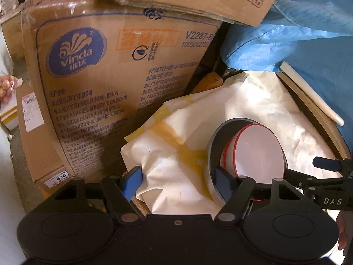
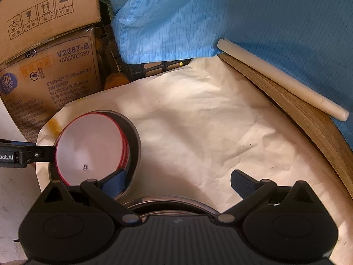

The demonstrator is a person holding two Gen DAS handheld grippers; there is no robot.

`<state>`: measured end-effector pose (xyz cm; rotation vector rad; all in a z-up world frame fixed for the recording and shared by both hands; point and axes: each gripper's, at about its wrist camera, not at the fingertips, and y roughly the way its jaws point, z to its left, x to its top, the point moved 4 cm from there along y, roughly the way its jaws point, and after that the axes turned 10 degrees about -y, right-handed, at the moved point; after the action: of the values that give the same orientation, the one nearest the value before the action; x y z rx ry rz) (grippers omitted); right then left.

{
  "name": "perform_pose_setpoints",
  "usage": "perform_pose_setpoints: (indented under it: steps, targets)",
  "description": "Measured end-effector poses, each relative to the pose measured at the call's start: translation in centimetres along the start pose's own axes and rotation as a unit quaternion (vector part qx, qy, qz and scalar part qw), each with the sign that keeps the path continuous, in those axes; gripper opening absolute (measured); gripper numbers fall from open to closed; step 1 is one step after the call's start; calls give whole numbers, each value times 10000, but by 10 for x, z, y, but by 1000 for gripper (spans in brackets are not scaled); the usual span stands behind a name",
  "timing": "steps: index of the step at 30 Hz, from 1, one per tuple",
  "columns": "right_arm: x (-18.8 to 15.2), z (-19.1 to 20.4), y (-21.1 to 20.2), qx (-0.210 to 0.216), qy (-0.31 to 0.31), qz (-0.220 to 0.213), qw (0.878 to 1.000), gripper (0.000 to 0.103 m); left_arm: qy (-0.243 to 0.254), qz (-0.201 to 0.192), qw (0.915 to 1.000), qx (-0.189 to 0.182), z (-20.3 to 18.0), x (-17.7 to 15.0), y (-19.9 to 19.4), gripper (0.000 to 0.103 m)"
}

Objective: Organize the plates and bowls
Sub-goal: 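Move both grippers to the rim of the large steel bowl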

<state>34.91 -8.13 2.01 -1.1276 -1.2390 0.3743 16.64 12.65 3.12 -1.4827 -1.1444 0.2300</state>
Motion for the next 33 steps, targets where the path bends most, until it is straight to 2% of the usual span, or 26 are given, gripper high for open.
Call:
perform_pose_setpoints:
  steps: [4,7,15,23,33]
  targets:
    - [0,0,0,-4,-16,4,10000,103,60,-35,10000,3,-2,0,-5,71]
    - [0,-1,0,0,2,17,10000,103,161,-75,9998,-21,-7,-1,-10,65]
    - [0,-1,0,22,74,-3,10000,102,347,139,9992,-114,-19,-3,6,50]
    - [2,-4,5,66,202,-32,9998,102,337,192,9992,-105,-16,-4,22,50]
    - [3,-5,13,59,229,-133,9996,102,354,96,9993,-66,-16,-7,20,50]
